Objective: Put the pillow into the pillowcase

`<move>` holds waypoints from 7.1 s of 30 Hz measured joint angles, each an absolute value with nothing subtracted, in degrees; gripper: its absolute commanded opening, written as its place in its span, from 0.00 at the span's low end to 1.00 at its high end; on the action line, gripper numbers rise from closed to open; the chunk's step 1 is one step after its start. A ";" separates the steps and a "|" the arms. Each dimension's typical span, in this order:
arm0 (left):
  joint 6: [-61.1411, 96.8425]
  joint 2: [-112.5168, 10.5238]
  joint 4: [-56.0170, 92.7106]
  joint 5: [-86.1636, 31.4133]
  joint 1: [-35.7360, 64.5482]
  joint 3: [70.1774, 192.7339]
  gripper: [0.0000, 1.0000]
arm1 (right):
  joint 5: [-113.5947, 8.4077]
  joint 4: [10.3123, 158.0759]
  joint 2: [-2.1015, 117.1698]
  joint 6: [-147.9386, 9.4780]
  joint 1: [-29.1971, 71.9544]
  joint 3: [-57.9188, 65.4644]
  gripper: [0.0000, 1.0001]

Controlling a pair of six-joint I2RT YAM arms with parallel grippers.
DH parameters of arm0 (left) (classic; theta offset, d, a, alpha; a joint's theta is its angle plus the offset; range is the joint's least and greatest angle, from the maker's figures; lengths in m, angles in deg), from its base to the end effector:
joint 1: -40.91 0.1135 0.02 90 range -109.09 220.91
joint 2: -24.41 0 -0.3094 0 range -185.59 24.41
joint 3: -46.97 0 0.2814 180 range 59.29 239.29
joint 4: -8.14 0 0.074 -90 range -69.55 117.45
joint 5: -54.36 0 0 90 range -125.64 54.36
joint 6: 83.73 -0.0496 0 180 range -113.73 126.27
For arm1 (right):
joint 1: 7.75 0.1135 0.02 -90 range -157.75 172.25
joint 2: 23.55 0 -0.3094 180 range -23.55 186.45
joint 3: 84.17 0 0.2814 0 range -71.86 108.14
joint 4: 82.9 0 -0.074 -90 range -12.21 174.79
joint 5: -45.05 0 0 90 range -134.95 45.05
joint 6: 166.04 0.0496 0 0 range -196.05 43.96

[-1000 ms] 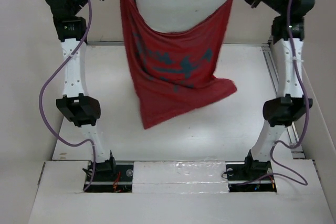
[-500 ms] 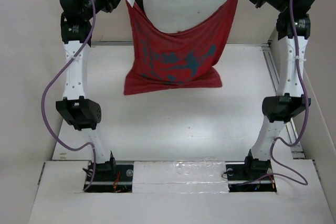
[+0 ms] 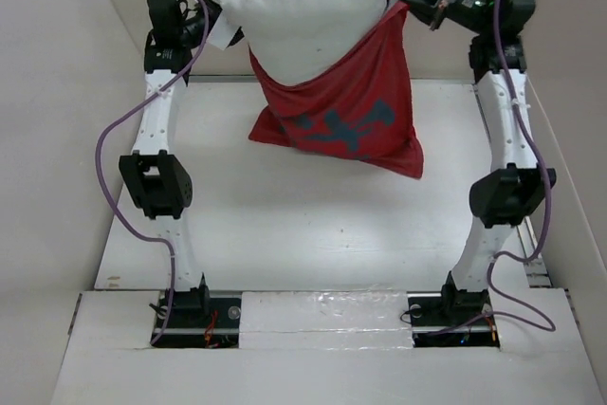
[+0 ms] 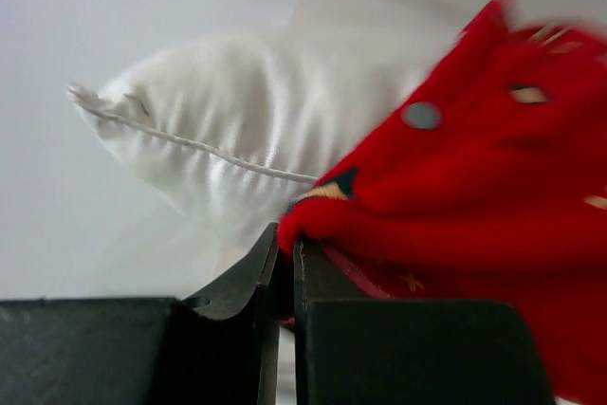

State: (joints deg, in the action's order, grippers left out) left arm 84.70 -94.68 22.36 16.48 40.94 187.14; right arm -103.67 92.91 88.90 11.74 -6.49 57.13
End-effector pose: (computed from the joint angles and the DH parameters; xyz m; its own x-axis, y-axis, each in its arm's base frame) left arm 0.5367 -0.0389 0.4976 -0.7435 -0.6019 -0.2915 0.2741 0.1233 -0.9538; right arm 0.4742 0.0528 0.5769 -0.7712 0.5020 -0.3915 -0.4473 0.0103 0.8943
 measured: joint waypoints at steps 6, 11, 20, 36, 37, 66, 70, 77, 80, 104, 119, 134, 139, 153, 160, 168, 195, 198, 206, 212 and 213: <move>84.57 -89.04 20.70 17.62 42.23 187.47 0.00 | -89.42 68.19 87.52 -2.40 -16.31 65.04 0.00; 100.22 -90.11 7.35 20.33 44.96 202.68 0.00 | -84.35 56.04 88.02 -8.23 -16.59 74.33 0.00; 111.39 -85.17 -17.15 20.20 48.00 196.89 0.00 | -95.72 61.94 89.81 -8.98 -15.08 75.60 0.00; 118.23 -88.19 -23.67 13.86 54.01 202.74 0.00 | -102.97 121.91 96.96 29.86 -19.10 79.12 0.00; 118.43 -87.27 -24.15 13.44 54.16 202.26 0.00 | -102.05 124.12 95.04 31.41 -20.06 77.17 0.00; 119.00 -97.96 -24.72 10.38 53.62 199.55 0.00 | -96.02 107.53 89.77 24.33 -16.68 64.17 0.00; 119.30 -90.92 -24.32 7.43 55.87 205.08 0.00 | -92.96 93.41 85.84 19.20 -17.57 77.65 0.00; 119.79 -84.84 -30.62 1.03 60.11 208.21 0.00 | -98.88 102.72 90.47 24.07 -14.38 87.40 0.00; 119.89 -85.02 -25.00 3.37 57.86 208.03 0.00 | -100.74 95.93 92.42 19.39 -10.88 82.55 0.00; 119.92 -91.64 -16.80 7.45 55.54 203.27 0.00 | -96.98 101.19 92.11 21.99 -8.41 87.42 0.00; 120.29 -85.02 -44.87 20.61 52.92 179.75 0.00 | -114.95 143.05 89.18 34.91 0.37 43.97 0.00; 88.70 -48.12 0.29 20.42 51.25 153.52 0.00 | -103.12 88.98 62.41 -21.06 5.88 16.28 0.00; 73.30 -41.37 11.54 17.18 50.66 130.99 0.00 | -94.82 76.08 63.06 -30.64 6.29 13.89 0.00; 58.06 -34.55 22.28 7.67 32.98 93.81 0.00 | -75.04 64.58 76.07 -43.07 0.81 7.58 0.70; 56.77 -40.73 18.52 -3.34 15.74 96.63 0.42 | -65.51 64.19 66.49 -44.10 -2.73 3.08 1.00; 55.39 -42.61 37.66 -37.22 -11.43 120.39 1.00 | -67.63 70.77 38.45 -42.99 -8.15 -20.14 1.00; 40.75 -75.84 56.42 -61.05 -8.66 149.48 0.04 | -87.32 150.28 68.74 -19.80 4.35 -50.56 1.00; 40.01 -78.77 59.26 -62.42 -8.50 152.98 0.00 | -86.27 156.14 77.51 -15.58 7.50 -49.62 1.00; 37.25 -87.20 70.84 -63.80 -11.67 175.75 0.00 | -84.02 162.35 91.34 -5.13 11.39 -42.45 0.00; 35.59 -91.53 76.96 -63.43 -20.63 191.55 0.00 | -81.73 158.74 83.21 -2.64 9.55 -43.15 0.00; 35.57 -90.87 76.55 -62.12 -21.66 190.48 0.00 | -81.22 158.04 80.96 -2.24 9.01 -43.44 0.00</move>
